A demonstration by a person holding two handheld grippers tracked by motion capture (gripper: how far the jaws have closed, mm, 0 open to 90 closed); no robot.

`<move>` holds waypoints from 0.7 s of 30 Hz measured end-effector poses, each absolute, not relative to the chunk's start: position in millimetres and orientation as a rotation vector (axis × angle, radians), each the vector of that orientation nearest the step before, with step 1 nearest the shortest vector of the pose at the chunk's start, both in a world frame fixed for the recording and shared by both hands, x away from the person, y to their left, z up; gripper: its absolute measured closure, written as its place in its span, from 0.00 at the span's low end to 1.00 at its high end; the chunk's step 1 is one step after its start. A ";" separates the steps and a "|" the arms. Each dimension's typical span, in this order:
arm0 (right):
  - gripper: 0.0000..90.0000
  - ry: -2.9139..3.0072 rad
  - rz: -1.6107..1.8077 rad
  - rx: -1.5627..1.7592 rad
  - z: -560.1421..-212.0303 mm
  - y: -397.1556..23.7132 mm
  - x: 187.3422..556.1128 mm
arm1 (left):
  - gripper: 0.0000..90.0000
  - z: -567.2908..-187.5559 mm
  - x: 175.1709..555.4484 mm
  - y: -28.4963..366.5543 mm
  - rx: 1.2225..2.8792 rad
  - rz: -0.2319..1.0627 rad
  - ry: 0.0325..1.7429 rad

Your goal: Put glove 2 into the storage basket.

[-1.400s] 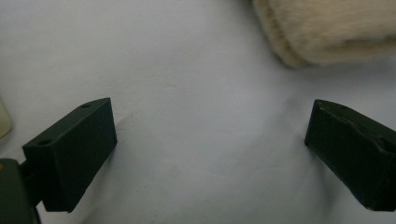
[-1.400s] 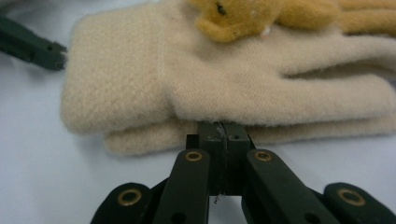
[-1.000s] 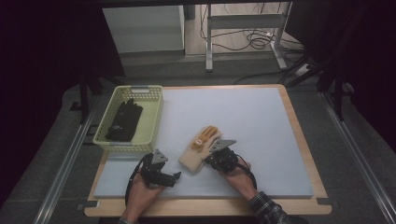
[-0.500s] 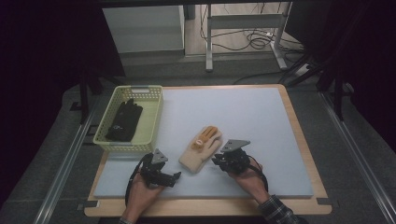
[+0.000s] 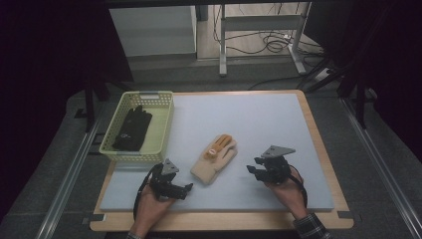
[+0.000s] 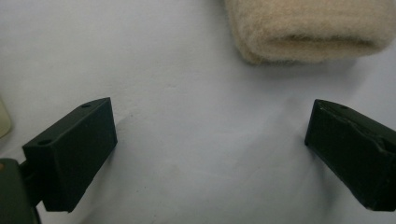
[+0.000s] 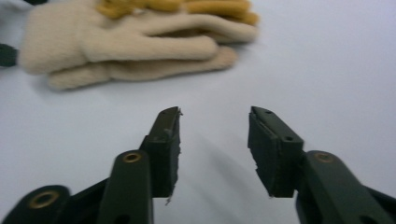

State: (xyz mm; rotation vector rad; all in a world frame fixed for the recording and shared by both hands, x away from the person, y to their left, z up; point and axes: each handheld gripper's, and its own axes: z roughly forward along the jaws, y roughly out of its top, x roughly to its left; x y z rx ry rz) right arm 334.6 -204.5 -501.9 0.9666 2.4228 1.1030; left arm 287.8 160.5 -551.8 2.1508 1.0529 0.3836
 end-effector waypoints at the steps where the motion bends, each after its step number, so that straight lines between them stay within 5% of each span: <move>1: 0.55 2.413 1.099 0.975 -502.0 -207.6 334.8 | 0.03 -551.8 287.7 160.5 2.151 0.384 1.053; 12: 0.32 2.318 1.041 1.123 -509.6 -249.4 335.0 | 0.03 -551.8 287.7 160.5 2.150 0.384 1.053; 21: 0.25 2.297 1.001 1.153 -516.8 -267.6 332.6 | 0.03 -551.9 287.7 160.4 2.150 0.384 1.053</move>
